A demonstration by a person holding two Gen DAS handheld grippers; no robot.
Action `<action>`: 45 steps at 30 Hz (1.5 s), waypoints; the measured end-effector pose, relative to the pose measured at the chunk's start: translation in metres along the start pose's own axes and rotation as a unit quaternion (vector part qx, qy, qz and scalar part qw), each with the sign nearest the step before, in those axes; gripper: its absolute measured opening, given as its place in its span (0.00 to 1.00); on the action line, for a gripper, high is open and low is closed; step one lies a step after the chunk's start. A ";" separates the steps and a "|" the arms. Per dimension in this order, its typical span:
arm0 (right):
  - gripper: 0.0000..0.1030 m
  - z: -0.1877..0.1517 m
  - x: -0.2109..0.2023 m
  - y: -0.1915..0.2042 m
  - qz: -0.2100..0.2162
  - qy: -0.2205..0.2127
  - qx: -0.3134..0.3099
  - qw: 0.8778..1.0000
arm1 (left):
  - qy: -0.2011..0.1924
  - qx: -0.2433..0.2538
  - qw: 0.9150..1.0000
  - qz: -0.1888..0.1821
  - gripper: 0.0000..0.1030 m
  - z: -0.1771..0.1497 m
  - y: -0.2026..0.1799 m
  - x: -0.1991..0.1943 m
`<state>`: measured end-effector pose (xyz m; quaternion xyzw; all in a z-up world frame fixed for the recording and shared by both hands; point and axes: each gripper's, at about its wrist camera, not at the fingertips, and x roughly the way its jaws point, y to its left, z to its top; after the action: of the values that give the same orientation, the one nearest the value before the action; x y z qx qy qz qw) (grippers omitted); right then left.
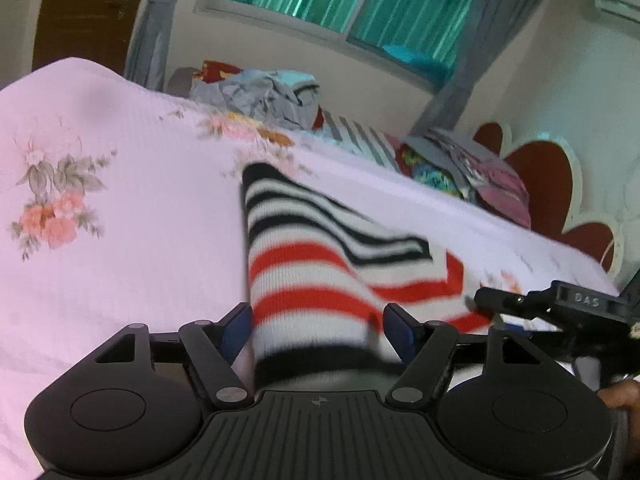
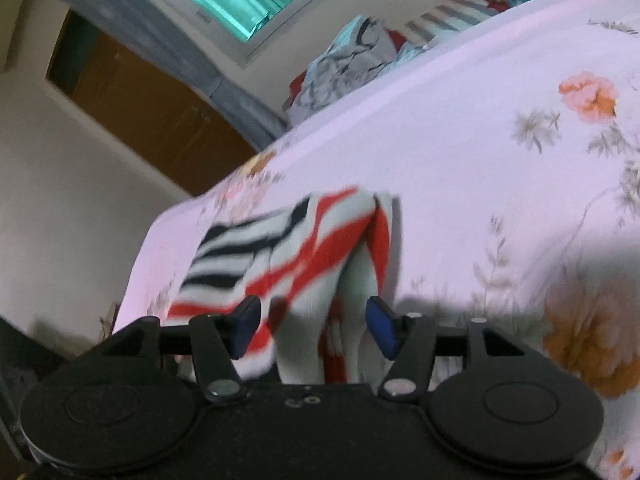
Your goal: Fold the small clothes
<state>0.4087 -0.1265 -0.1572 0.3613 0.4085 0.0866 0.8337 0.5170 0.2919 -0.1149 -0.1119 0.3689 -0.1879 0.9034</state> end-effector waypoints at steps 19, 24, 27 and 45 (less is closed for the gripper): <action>0.26 -0.001 -0.004 0.025 -0.071 -0.016 -0.055 0.996 | 0.024 -0.028 0.999 0.039 0.82 -0.008 0.009 0.006; 0.34 -0.034 -0.045 0.035 -0.045 -0.011 -0.063 0.997 | 0.033 -0.019 0.999 0.027 0.82 -0.031 0.006 -0.026; 0.34 -0.051 -0.061 0.036 -0.035 -0.006 -0.054 0.998 | 0.043 -0.021 0.998 0.031 0.82 -0.045 0.009 -0.034; 0.23 -0.109 -0.048 0.020 -0.125 0.029 -0.054 0.990 | 0.046 0.004 0.997 0.055 0.82 -0.060 0.003 -0.043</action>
<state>0.2989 -0.0750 -0.1579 0.2595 0.4695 0.0145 0.8438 0.4468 0.3092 -0.1310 -0.0792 0.4145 -0.1445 0.8950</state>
